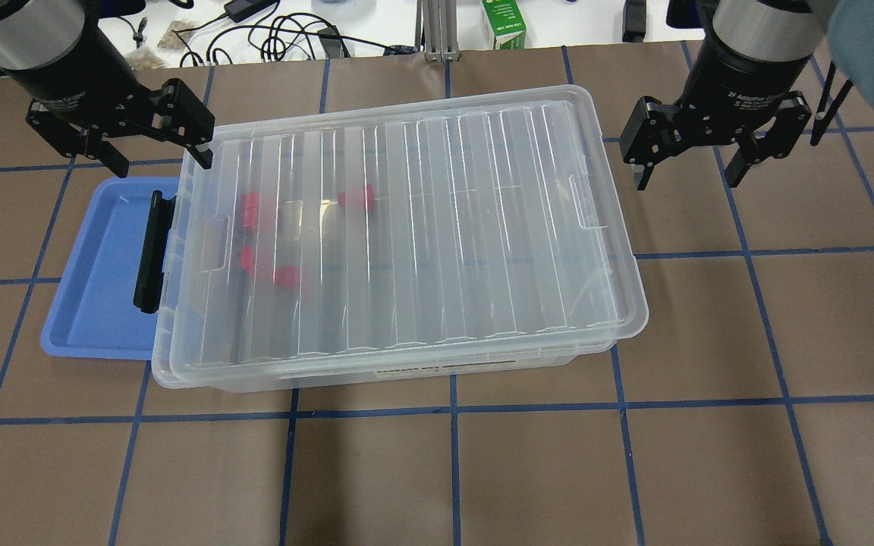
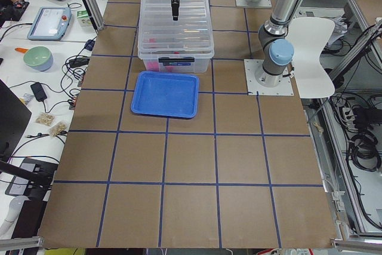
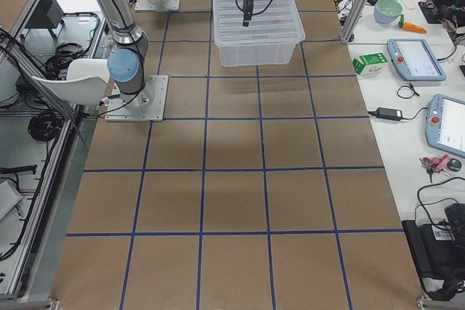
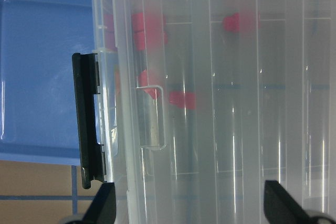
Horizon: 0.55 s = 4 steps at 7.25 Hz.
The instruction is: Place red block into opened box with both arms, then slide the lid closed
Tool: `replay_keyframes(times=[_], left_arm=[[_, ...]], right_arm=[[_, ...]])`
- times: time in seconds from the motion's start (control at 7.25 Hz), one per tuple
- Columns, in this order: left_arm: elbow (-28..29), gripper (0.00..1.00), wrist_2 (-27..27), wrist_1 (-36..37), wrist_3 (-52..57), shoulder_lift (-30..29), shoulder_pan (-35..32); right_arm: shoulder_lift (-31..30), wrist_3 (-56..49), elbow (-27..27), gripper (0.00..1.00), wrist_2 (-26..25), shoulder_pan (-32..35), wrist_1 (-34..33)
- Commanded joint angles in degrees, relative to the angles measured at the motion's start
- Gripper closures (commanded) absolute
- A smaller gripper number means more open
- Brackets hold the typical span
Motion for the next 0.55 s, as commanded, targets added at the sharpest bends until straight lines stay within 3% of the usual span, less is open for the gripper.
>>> replay_keyframes(times=[0.0,0.41], left_arm=[[-0.5,0.00,1.2,0.1,0.0,-0.1,-0.3],[-0.6,0.00,1.5,2.3,-0.2,0.8,-0.9]], right_arm=[[0.0,0.0,0.0,0.00,0.0,0.0,0.0],[0.1,0.0,0.0,0.00,-0.1,-0.1,0.0]])
